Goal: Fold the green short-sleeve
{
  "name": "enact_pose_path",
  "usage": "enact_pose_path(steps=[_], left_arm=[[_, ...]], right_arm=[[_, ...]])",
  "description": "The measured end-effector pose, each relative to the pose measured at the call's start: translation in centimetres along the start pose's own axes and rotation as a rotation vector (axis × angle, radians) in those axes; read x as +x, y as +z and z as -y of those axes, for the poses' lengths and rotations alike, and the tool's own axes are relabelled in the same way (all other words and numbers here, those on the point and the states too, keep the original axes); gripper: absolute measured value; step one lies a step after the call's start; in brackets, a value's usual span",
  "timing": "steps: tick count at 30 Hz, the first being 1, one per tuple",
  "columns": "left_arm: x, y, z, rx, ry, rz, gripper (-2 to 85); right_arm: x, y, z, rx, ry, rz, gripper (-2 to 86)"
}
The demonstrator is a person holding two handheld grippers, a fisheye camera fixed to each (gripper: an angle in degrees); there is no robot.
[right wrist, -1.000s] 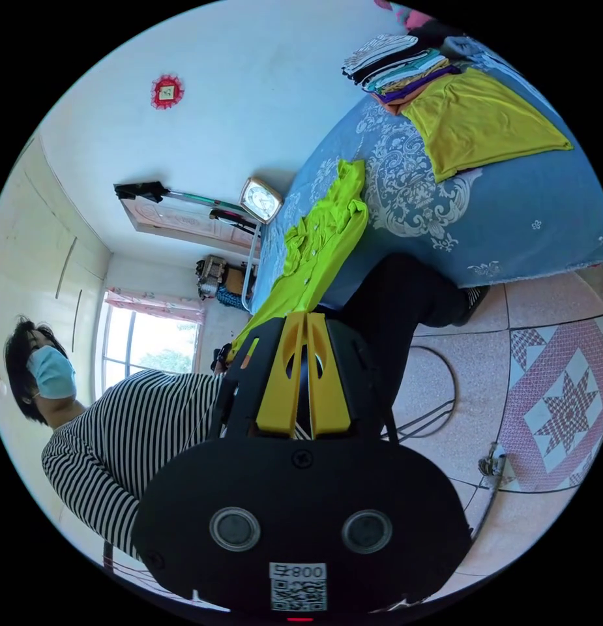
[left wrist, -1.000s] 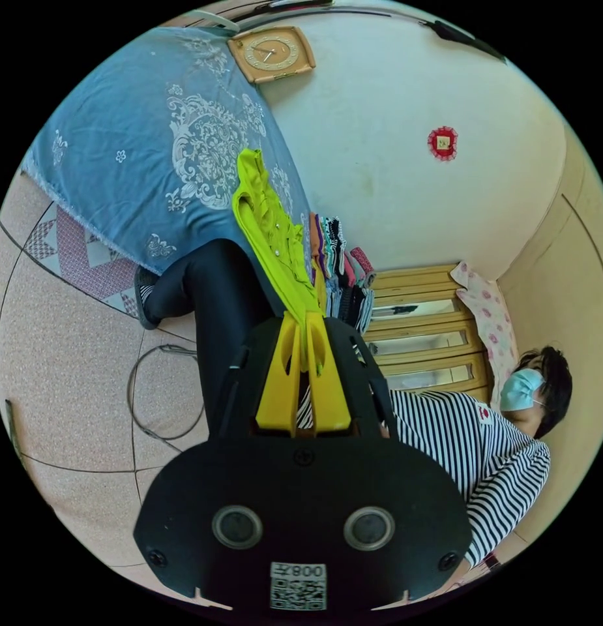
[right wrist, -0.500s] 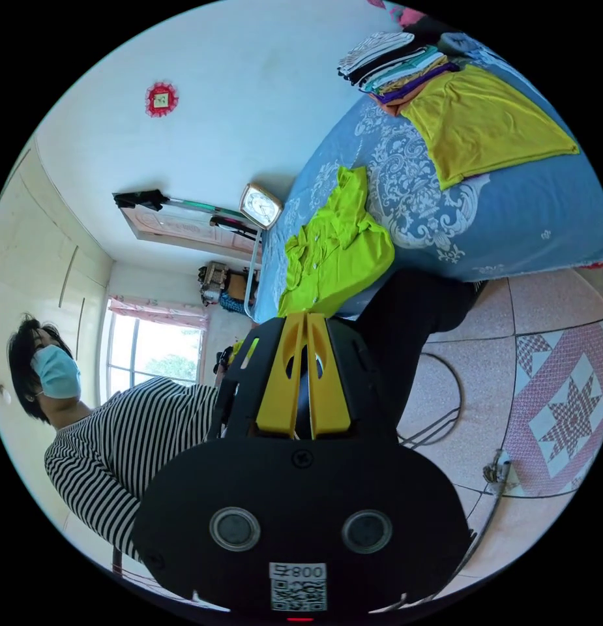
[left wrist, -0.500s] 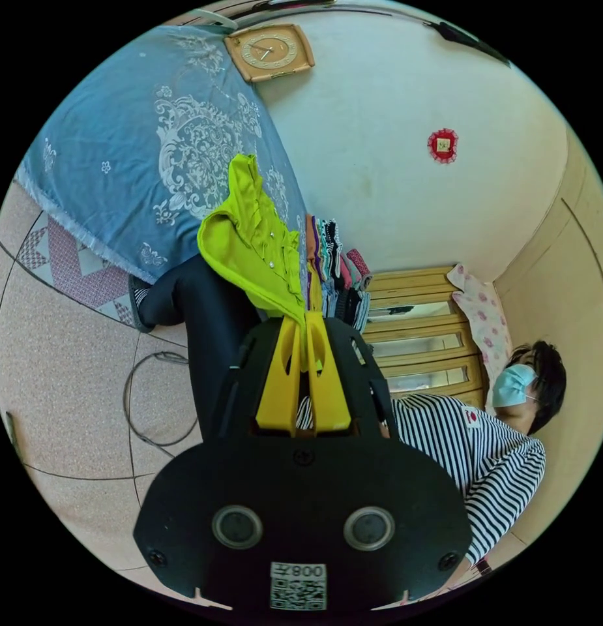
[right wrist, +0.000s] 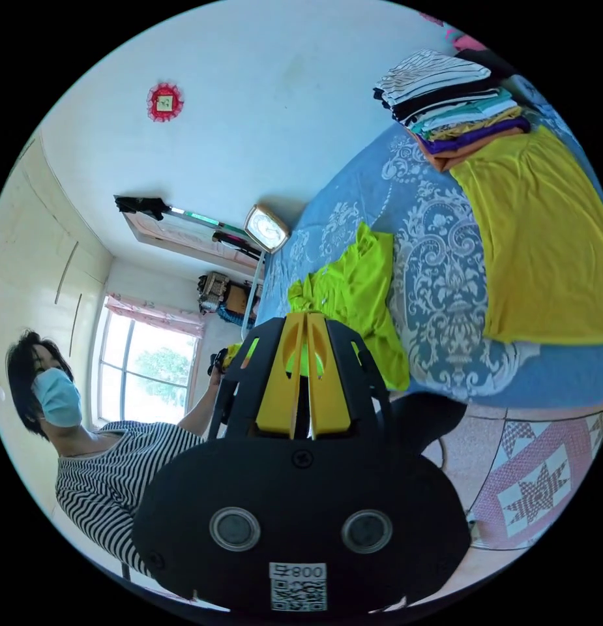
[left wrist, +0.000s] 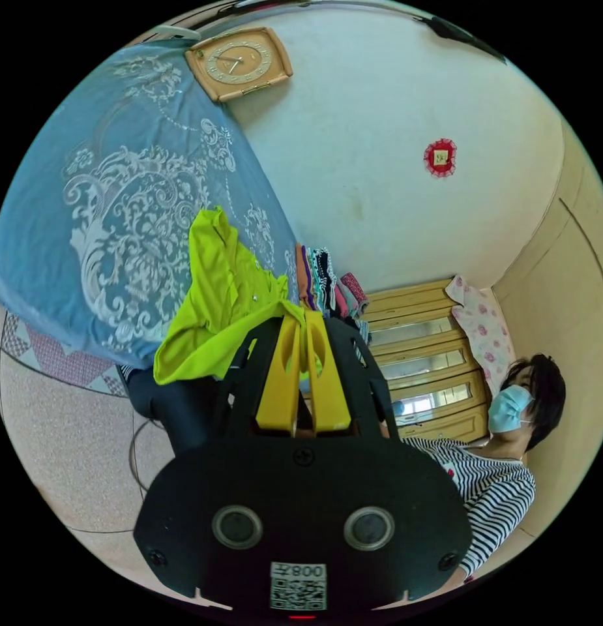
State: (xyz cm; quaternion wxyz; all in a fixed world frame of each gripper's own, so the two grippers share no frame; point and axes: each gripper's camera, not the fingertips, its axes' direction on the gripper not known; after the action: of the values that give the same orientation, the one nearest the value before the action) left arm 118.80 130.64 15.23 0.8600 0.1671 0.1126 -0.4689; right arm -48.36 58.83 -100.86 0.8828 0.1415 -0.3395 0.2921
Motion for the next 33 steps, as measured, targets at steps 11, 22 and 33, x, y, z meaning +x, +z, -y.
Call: enact_pose_path(steps=[11,22,33], left_arm=[[0.1,7.5,17.5,0.018,-0.066,0.033,1.5],[-2.0,15.3,31.2,0.052,-0.228,0.106,2.7],[3.8,18.2,37.0,0.289,-0.181,0.295,4.9]], right_arm=[[7.1,17.1,15.4,-0.074,0.078,-0.050,0.3],[14.8,35.4,26.6,-0.176,0.228,-0.092,0.4],[11.5,45.6,31.5,-0.081,0.230,-0.138,0.9]])
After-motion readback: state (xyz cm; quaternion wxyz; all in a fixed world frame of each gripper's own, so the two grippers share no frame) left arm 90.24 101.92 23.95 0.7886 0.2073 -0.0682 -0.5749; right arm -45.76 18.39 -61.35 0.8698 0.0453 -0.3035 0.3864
